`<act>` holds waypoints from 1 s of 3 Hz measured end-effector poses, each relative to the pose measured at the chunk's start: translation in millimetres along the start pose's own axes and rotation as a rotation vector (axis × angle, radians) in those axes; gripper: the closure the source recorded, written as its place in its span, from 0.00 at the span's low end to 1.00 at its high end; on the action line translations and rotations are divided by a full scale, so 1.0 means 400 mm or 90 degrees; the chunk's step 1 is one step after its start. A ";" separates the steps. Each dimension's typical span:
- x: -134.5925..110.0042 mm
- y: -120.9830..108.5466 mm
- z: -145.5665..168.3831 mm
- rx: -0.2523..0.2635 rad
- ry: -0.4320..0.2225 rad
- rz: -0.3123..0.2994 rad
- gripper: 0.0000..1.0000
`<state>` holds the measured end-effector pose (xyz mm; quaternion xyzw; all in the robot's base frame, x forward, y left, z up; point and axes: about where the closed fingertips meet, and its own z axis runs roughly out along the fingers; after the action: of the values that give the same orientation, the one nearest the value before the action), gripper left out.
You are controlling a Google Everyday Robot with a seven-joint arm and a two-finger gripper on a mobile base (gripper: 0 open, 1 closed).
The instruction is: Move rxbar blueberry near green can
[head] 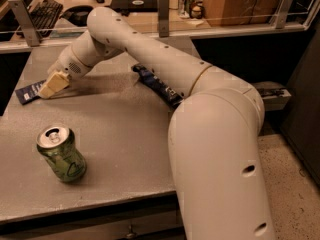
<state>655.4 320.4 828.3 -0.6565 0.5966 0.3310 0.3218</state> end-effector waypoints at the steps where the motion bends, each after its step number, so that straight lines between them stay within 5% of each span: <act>1: -0.006 0.000 -0.004 0.000 0.000 0.000 0.87; 2: -0.012 0.000 -0.009 0.000 0.000 0.000 1.00; 3: -0.012 0.026 -0.120 0.029 0.010 -0.029 1.00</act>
Offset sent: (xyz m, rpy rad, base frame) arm -0.0081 -0.0732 0.0623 0.0107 -0.1354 -0.0456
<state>647.2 283.2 859.3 -0.6651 0.5913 0.3045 0.3395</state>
